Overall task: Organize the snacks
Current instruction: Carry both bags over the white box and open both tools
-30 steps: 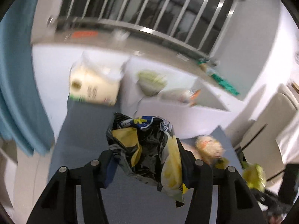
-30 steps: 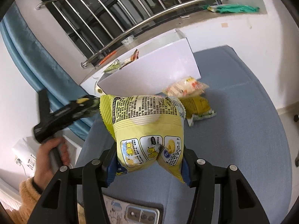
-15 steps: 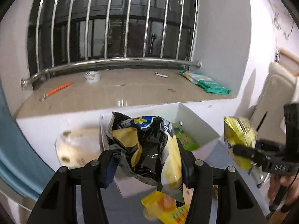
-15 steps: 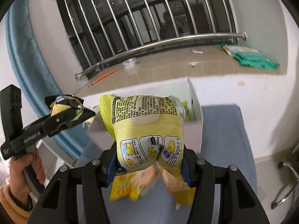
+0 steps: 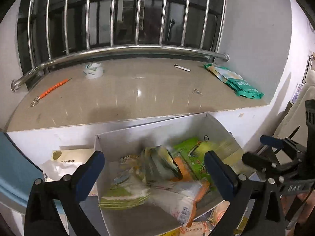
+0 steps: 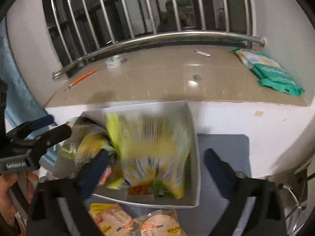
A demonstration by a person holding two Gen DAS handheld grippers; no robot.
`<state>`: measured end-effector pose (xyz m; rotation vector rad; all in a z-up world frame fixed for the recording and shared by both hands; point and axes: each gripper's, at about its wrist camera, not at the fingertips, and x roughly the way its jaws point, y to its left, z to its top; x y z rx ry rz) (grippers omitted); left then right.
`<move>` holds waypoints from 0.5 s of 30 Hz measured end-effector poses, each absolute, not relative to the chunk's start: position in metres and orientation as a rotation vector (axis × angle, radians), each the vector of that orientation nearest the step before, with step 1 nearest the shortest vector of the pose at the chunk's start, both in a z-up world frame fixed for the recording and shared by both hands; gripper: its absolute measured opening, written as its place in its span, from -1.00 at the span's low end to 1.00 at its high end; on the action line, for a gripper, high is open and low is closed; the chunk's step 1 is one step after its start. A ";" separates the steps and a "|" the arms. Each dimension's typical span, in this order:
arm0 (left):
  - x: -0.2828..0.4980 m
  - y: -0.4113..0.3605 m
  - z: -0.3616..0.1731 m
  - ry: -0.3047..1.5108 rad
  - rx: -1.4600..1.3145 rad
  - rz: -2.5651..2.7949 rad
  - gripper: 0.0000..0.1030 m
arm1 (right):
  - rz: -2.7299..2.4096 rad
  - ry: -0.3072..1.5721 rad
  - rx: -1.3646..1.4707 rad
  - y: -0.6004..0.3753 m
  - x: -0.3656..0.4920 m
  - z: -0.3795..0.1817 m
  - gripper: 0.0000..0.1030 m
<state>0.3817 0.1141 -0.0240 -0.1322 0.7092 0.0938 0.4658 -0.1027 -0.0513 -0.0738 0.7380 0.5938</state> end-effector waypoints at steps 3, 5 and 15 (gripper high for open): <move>0.373 0.110 -0.026 0.718 -0.102 0.099 1.00 | 0.619 0.731 -0.033 -0.113 0.457 -0.051 1.00; 0.366 0.108 -0.024 0.713 -0.088 0.099 1.00 | 0.614 0.725 -0.038 -0.116 0.451 -0.050 1.00; 0.286 0.085 -0.003 0.629 -0.054 0.022 1.00 | 0.640 0.663 -0.091 -0.143 0.385 -0.047 1.00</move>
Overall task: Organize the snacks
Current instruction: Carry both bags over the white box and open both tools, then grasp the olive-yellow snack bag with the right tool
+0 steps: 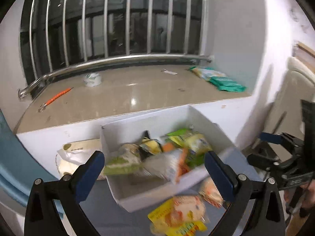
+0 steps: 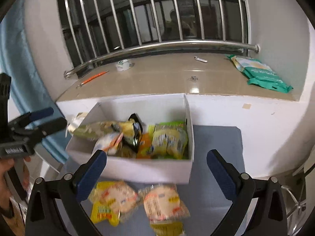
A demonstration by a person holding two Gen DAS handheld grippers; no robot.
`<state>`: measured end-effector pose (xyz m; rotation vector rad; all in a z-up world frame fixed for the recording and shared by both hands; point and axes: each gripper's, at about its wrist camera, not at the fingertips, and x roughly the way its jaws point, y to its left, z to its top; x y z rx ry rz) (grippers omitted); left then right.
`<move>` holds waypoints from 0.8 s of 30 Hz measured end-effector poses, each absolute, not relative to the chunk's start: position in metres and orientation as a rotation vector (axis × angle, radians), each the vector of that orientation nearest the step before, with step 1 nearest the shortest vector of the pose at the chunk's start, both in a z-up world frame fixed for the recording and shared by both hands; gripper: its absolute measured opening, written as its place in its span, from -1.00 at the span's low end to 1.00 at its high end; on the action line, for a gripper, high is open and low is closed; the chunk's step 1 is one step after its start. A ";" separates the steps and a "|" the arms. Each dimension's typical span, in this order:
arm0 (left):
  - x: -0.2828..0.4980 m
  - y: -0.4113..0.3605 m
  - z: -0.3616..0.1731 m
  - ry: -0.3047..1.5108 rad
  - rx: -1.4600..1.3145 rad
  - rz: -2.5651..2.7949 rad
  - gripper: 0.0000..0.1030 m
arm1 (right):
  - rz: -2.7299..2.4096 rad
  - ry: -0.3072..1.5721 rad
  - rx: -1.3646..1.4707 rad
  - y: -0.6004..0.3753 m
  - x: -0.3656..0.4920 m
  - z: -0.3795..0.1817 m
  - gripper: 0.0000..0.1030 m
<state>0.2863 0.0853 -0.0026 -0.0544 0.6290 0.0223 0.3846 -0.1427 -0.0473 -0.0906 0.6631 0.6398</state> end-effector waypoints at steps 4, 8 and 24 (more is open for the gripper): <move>0.229 0.071 -0.008 0.581 -0.049 -0.005 1.00 | 0.642 0.641 -0.096 -0.168 0.339 -0.060 1.00; 0.178 0.061 -0.027 0.567 -0.113 -0.044 1.00 | 0.631 0.644 -0.057 -0.197 0.295 -0.088 1.00; 0.092 0.054 -0.091 0.638 -0.175 -0.055 1.00 | 0.608 0.793 -0.021 -0.210 0.265 -0.179 1.00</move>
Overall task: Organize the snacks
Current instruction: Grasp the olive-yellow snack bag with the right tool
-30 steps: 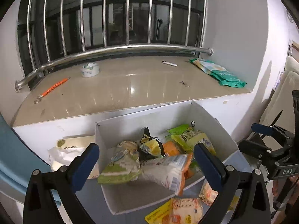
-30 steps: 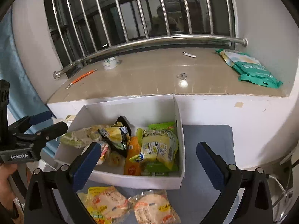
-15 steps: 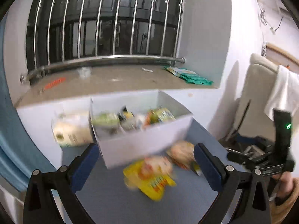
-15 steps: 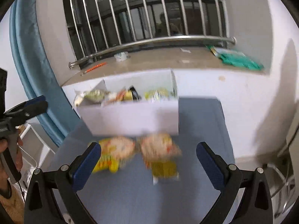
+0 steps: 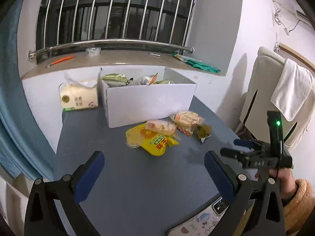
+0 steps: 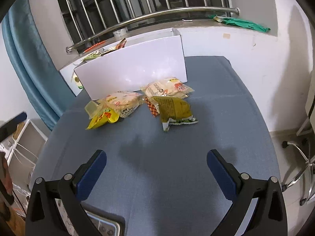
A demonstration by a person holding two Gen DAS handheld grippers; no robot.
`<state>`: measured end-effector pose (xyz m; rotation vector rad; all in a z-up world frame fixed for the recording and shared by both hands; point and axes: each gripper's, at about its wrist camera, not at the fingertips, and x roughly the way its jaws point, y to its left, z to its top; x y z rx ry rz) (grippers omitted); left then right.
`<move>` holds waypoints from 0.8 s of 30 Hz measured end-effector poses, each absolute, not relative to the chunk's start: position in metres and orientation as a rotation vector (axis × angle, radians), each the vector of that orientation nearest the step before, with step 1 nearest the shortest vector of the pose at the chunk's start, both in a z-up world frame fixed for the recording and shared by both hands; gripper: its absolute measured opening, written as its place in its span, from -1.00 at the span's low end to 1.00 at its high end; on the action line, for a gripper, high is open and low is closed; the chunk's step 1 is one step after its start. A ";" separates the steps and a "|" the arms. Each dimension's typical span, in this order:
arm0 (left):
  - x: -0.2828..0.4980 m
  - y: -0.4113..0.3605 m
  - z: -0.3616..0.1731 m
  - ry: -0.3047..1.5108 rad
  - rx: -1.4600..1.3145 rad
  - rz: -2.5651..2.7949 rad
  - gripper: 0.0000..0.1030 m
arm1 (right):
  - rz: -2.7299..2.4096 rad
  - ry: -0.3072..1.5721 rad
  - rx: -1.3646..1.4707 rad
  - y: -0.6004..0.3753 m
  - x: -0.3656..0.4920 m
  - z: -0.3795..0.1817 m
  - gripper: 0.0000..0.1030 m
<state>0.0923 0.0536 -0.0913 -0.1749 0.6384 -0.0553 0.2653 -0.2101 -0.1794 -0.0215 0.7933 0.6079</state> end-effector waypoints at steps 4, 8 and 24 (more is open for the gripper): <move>0.093 0.056 -0.096 0.647 -0.176 -0.058 1.00 | 0.589 0.804 -0.042 -0.200 0.283 -0.180 1.00; 0.096 0.057 -0.099 0.654 -0.167 -0.052 1.00 | 0.577 0.808 -0.052 -0.190 0.308 -0.183 1.00; 0.122 0.067 -0.109 0.673 -0.212 -0.043 1.00 | 0.589 0.864 -0.039 -0.195 0.339 -0.194 -0.05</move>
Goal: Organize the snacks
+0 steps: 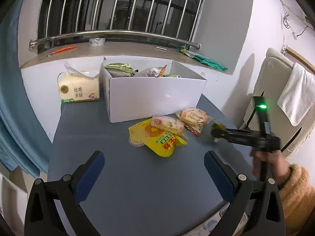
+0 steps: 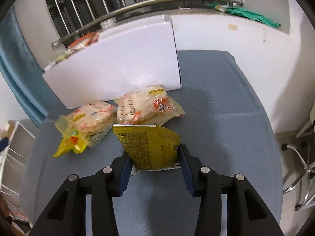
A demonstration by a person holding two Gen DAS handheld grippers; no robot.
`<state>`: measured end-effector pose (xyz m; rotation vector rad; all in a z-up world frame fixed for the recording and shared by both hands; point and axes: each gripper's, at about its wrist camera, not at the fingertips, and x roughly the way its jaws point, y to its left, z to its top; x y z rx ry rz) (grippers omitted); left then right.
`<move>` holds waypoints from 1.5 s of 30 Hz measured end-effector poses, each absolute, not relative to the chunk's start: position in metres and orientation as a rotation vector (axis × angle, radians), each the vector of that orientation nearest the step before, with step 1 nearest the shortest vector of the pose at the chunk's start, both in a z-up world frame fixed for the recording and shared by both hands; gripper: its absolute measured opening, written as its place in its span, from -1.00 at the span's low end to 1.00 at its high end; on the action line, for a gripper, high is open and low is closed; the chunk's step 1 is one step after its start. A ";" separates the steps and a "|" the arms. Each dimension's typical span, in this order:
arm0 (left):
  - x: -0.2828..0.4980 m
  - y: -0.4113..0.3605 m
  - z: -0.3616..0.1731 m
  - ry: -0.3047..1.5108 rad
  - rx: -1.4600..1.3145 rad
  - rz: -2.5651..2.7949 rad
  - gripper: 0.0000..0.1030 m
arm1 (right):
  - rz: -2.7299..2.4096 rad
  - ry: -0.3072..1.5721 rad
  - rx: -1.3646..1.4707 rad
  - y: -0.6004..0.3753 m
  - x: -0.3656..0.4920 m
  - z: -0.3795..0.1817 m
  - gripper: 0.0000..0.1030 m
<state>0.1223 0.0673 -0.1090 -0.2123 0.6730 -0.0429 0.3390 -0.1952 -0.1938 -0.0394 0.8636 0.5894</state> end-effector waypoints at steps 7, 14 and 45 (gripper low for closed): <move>0.177 0.082 -0.131 0.761 -0.209 -0.014 1.00 | 0.659 0.803 0.075 -0.228 0.295 -0.164 -0.05; 0.240 0.096 -0.169 0.874 -0.265 -0.023 0.99 | 0.702 0.761 0.098 -0.232 0.255 -0.149 -0.04; 0.210 0.102 -0.075 0.659 -0.149 -0.062 -0.69 | 0.795 0.667 0.100 -0.187 0.282 -0.085 -0.04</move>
